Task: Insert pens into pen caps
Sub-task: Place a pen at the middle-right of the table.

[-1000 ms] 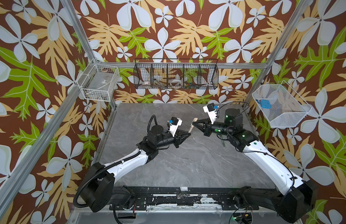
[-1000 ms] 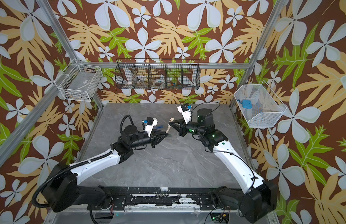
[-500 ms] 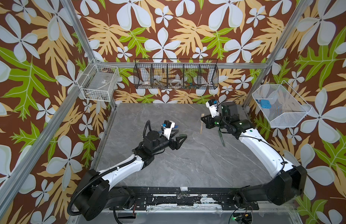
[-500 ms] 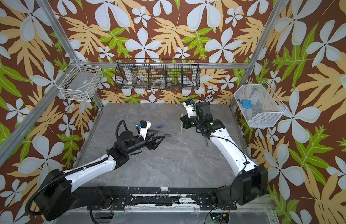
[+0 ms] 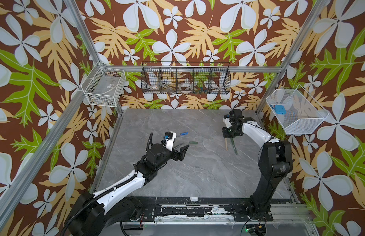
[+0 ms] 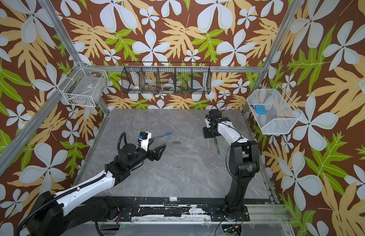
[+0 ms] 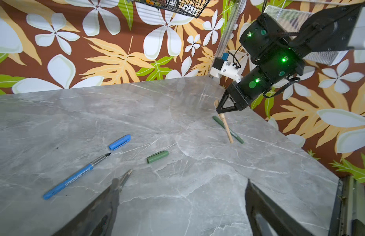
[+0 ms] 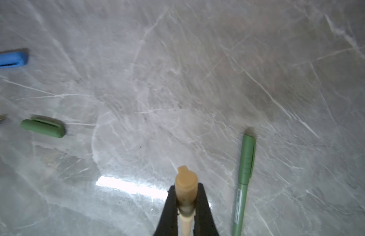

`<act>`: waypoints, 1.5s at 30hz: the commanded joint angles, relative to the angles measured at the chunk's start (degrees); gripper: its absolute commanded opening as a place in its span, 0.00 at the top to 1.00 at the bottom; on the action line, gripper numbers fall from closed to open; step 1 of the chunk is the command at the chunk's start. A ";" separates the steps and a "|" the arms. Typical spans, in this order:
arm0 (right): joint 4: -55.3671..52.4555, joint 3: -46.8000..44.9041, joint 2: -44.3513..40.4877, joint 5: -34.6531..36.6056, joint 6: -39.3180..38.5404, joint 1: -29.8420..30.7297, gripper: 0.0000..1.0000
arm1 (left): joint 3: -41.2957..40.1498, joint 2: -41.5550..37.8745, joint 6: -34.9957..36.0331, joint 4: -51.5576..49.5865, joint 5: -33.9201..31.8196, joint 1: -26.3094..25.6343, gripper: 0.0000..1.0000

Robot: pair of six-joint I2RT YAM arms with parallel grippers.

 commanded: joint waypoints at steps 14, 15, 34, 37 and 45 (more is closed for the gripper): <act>-2.53 3.33 11.60 -0.29 -0.49 -1.57 0.98 | -2.61 -3.63 3.00 -0.91 -5.76 0.24 0.00; -2.28 3.33 12.03 -0.06 -0.46 -1.71 0.97 | -2.72 -3.86 3.03 -0.96 -6.00 0.24 0.00; 4.88 0.96 2.95 -3.51 1.67 -1.79 0.67 | -0.61 -4.96 2.73 -3.21 -8.28 0.24 0.00; 7.64 -1.42 -1.05 -4.53 2.77 -1.26 0.65 | 0.02 -6.01 1.93 -4.92 -11.28 0.33 0.00; 18.91 -11.55 -10.31 -9.59 9.86 7.68 0.65 | 6.51 -4.69 -1.47 -14.11 -13.43 2.59 0.00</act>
